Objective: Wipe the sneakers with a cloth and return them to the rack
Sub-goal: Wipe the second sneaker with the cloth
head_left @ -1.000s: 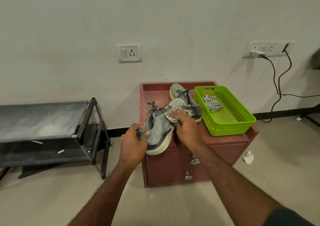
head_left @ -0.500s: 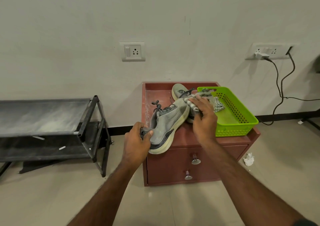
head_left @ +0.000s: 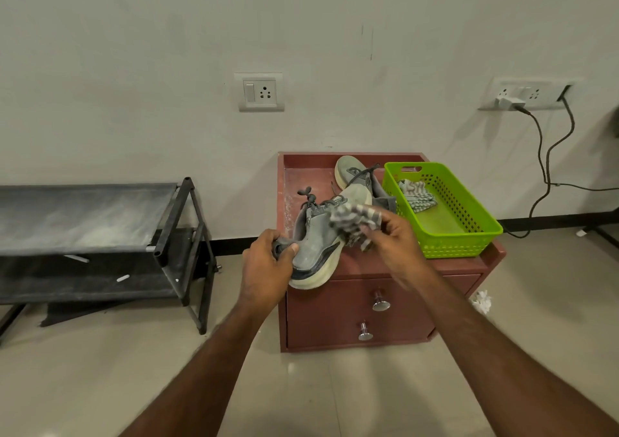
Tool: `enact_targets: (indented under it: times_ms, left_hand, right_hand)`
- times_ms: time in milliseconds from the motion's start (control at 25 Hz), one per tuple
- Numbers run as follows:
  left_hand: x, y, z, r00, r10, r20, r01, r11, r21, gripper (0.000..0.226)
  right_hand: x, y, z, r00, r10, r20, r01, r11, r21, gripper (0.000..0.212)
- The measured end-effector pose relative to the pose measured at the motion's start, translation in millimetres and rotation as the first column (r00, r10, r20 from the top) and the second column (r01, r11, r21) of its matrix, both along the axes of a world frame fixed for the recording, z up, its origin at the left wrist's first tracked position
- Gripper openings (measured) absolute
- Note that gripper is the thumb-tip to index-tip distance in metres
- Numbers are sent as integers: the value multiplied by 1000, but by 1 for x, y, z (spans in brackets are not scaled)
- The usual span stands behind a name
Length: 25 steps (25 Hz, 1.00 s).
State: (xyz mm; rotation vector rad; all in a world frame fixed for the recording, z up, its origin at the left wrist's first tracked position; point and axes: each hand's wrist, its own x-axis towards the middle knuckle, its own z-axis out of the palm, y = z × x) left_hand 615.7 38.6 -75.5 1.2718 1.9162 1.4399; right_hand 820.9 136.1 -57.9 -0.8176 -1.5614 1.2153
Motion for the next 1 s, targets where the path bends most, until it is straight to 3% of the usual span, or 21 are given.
enact_targets:
  times_ms: [80,160,280,400,480,520,600,680,720,840,920,1000]
  left_hand:
    - [0,-1,2,1000,-3,-1,3,1000,-6,8]
    - [0,-1,3,1000,-1,-2,1,1000,-6,5]
    - [1,0,3,999,35,29,-35,999,1,3]
    - [0,0,5,998,42,49,-41,999,-10,3]
    - [-2,1,5,999,31,42,-30,999,-10,4]
    - [-4,1,3,999,28,34,-28,1000,-10,5]
    - [-4,1,2,1000,12,8,-11,1000,-10,6]
    - [-2,0,3,1000,9,-3,-9,1000,-17,6]
    - [-3,1,4,1000,15,2,-15,1000,-16,6]
    - [-4,2,3,999,21,26,-21,1000,-6,4]
    - [-5,0,3,1000,24,19,-24,1000,5,5]
    - [-6,1,4,1000,23,2,-23,1000,13,6]
  right_hand:
    - [-7,9,-8,959,-269,82,258,958,128,44]
    - [-27,8,-17,905,-323,276,239,924,298,47]
    - [-42,-12,-25,873,-26,487,-143,941,307,53]
    - [-25,-33,-15,829,238,506,-407,878,253,49]
    - [-15,-37,-2,792,421,442,-531,833,157,28]
    - [-11,-33,2,834,446,325,-501,859,109,19]
    - [-7,-19,6,970,217,109,-225,972,64,25]
    - [-12,-9,-3,985,-96,146,63,975,215,40]
    - [-21,-12,-9,964,-137,228,63,950,307,45]
    - [-35,-43,-30,870,35,491,-257,884,392,59]
    - [-27,-58,-31,808,205,553,-460,806,373,67]
    - [-21,-60,-22,819,274,504,-485,799,354,66]
